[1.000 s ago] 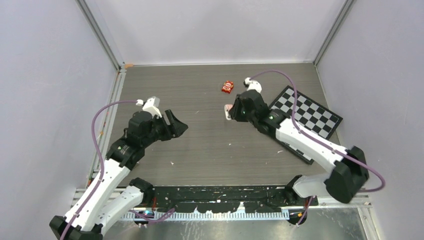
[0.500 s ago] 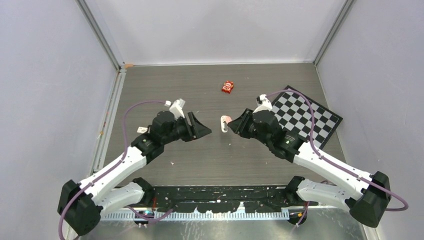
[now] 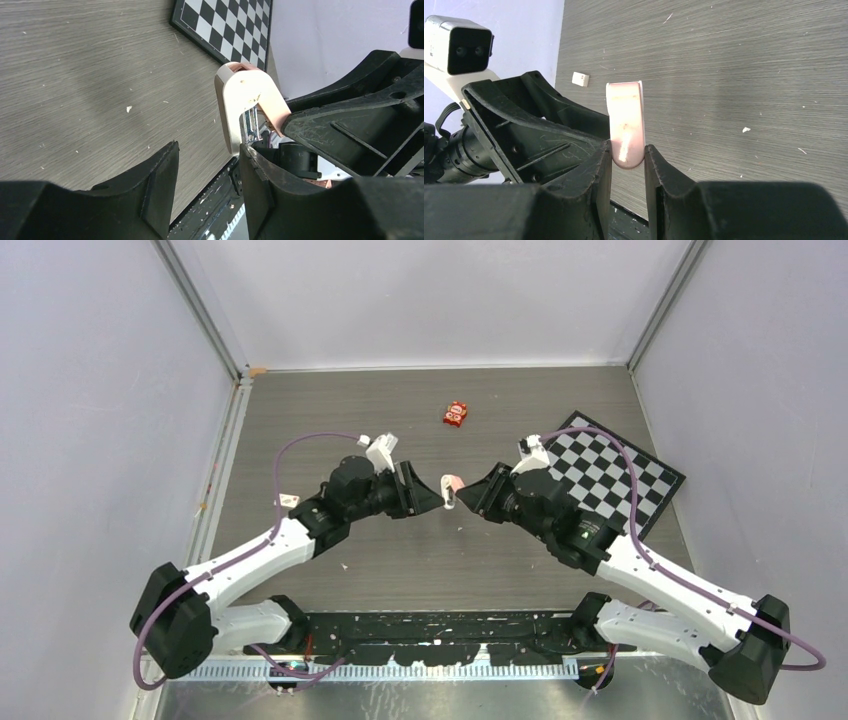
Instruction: Load the staples into the stapler
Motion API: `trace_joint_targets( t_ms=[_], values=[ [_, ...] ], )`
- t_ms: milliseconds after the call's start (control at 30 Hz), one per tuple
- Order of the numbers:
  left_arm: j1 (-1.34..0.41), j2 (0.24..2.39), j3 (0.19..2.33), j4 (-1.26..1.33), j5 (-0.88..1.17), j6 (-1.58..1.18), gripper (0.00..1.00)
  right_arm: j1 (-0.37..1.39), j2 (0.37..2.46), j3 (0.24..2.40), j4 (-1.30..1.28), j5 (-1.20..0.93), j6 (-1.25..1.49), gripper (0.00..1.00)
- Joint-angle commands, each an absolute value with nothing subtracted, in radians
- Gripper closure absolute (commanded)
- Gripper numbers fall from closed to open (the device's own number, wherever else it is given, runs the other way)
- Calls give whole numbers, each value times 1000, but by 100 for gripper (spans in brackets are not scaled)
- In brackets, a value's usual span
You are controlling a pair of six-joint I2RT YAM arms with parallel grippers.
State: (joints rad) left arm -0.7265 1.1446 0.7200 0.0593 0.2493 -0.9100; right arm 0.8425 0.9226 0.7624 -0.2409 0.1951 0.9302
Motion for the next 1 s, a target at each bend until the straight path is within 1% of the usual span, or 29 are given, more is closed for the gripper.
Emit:
trace_joint_targets(
  t_ms=[0,167,300,400,500,600,633,700,833,967],
  values=[
    [-729,1171,778,120,290,-890,51,850,893,772,-205,206,942,82],
    [-729,1203,788,106,330,-892,52,853,894,764,-192,201,944,82],
    [-731,1210,785,110,325,-894,56,858,899,757,-184,210,931,82],
    [-730,1216,779,121,325,-897,56,859,901,751,-186,235,920,82],
    [-730,1225,778,124,330,-902,53,860,902,746,-184,241,920,82],
    [-730,1232,779,122,331,-902,45,861,908,746,-183,241,921,82],
    [-730,1236,779,121,331,-900,45,861,907,745,-182,239,922,82],
    [-730,1240,779,115,329,-893,48,861,908,745,-180,238,922,82],
    [-730,1248,776,120,331,-893,59,861,911,748,-174,232,922,82],
    [-730,1257,779,130,336,-897,61,862,928,744,-163,226,910,82]
  ],
)
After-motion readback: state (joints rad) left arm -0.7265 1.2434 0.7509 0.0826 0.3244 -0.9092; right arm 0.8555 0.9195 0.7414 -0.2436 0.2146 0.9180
